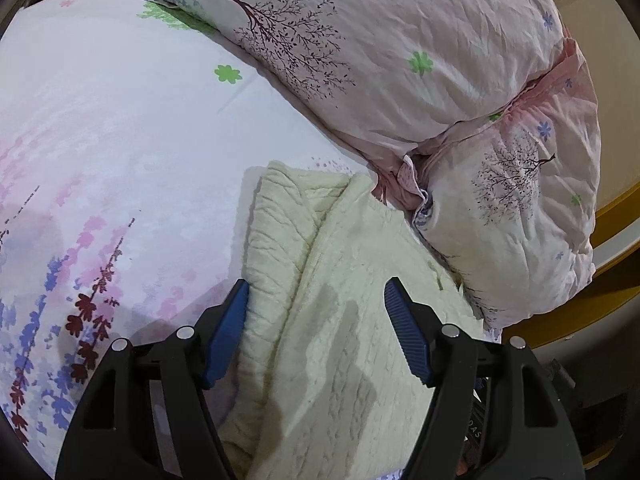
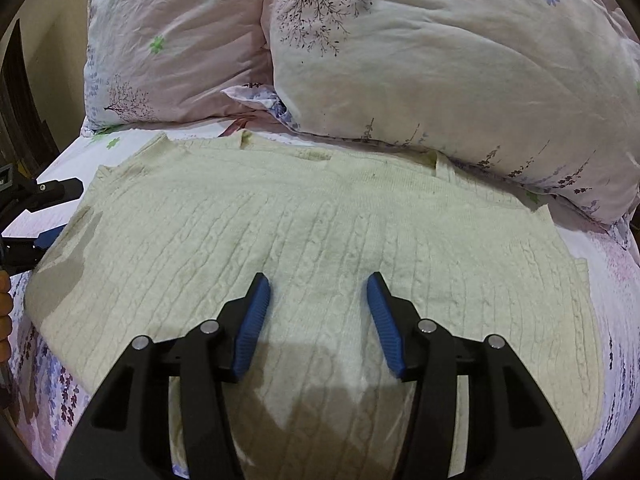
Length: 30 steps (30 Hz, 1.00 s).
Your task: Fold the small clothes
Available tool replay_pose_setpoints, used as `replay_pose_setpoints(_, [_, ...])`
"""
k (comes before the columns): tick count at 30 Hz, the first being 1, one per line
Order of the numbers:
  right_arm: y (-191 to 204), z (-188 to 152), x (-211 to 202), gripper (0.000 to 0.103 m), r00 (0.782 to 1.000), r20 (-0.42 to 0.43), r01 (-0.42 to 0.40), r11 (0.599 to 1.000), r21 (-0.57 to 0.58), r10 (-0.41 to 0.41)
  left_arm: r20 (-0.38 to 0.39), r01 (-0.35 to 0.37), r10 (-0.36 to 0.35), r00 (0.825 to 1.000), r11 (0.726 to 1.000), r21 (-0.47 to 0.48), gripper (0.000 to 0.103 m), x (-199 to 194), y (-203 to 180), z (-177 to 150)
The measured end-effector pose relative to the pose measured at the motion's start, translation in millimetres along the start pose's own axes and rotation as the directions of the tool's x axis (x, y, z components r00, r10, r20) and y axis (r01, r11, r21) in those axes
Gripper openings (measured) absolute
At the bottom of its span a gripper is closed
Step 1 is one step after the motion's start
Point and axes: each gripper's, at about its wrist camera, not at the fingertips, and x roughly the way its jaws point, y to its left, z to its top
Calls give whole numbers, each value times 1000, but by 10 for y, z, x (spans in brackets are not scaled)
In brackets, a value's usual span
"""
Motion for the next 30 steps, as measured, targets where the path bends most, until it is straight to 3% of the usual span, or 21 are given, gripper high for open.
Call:
replay_pose_setpoints(6, [5, -3, 4, 52, 1000, 1, -3, 1000, -2, 3, -27, 18, -18, 999, 1000, -8, 57, 71, -49, -24])
replay_pose_setpoints(8, [-2, 0, 7, 52, 1000, -1, -5, 1000, -1, 5, -45, 25, -26, 999, 1000, -19, 49, 106, -53, -26])
replay_pose_setpoints(10, [-8, 7, 15, 52, 1000, -3, -9, 1000, -2, 9, -56, 41, -43, 997, 999, -35, 32, 124, -51, -10])
replay_pose_setpoints(13, [-20, 15, 21, 52, 1000, -5, -16, 1000, 0, 16, -47, 72, -72, 996, 997, -7, 20, 83, -164, 20])
replay_pose_setpoints(16, [-18, 22, 17, 52, 1000, -6, -18, 1000, 1, 18, -23, 95, -94, 995, 995, 42, 18, 19, -378, 20])
replay_pose_setpoints(21, [-321, 97, -174, 53, 992, 38, -123, 987, 108, 119, 5, 148, -149, 989, 983, 113, 16, -49, -827, -7])
replay_pose_setpoints(25, [-775, 94, -445, 61, 987, 125, -121, 971, 205, 96, 6, 200, -204, 979, 966, 166, 15, -25, -1259, -89])
replay_pose_setpoints(30, [-1261, -21, -564, 61, 988, 139, -107, 954, 281, 70, -34, 280, -280, 960, 936, 214, 15, 103, -1761, -262])
